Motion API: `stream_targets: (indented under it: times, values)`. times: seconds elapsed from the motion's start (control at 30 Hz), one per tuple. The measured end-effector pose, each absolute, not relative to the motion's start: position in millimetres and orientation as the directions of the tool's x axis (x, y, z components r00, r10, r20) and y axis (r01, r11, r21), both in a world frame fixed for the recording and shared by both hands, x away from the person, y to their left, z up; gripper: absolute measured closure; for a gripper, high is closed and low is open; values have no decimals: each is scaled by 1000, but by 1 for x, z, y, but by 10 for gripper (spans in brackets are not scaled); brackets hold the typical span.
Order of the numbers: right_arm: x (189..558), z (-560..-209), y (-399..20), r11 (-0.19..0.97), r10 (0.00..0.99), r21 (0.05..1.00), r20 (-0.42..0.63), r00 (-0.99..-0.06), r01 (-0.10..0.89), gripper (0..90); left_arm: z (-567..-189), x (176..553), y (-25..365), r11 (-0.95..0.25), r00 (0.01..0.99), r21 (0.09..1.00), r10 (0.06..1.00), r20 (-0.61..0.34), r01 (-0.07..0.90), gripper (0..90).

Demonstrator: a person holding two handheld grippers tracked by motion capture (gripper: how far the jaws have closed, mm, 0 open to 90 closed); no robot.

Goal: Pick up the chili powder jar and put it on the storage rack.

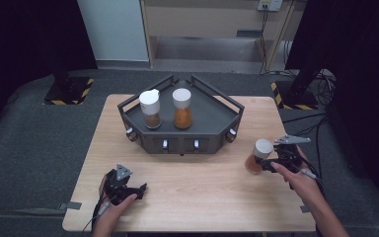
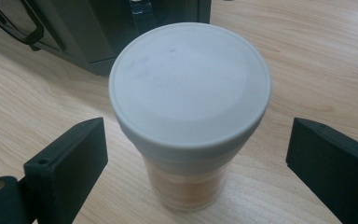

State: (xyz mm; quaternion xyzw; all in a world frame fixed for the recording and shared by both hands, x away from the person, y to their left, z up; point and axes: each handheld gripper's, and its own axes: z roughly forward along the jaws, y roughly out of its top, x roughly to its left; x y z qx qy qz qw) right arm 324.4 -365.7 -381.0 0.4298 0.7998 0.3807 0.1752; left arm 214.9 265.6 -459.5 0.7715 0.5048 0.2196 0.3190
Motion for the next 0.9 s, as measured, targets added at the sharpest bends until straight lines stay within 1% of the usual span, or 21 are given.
stream_targets:
  times: [0.33, 0.9]
  values:
    - [329, -383, -362, 346, 820, 752, 49, -570, 561, 83, -459, 215, 266, -287, 393, 714, 919, 17, 639, 17]
    - [336, -383, -352, 365, 818, 747, 27, -574, 556, 159, -459, 215, 265, -286, 393, 714, 919, 17, 639, 17]
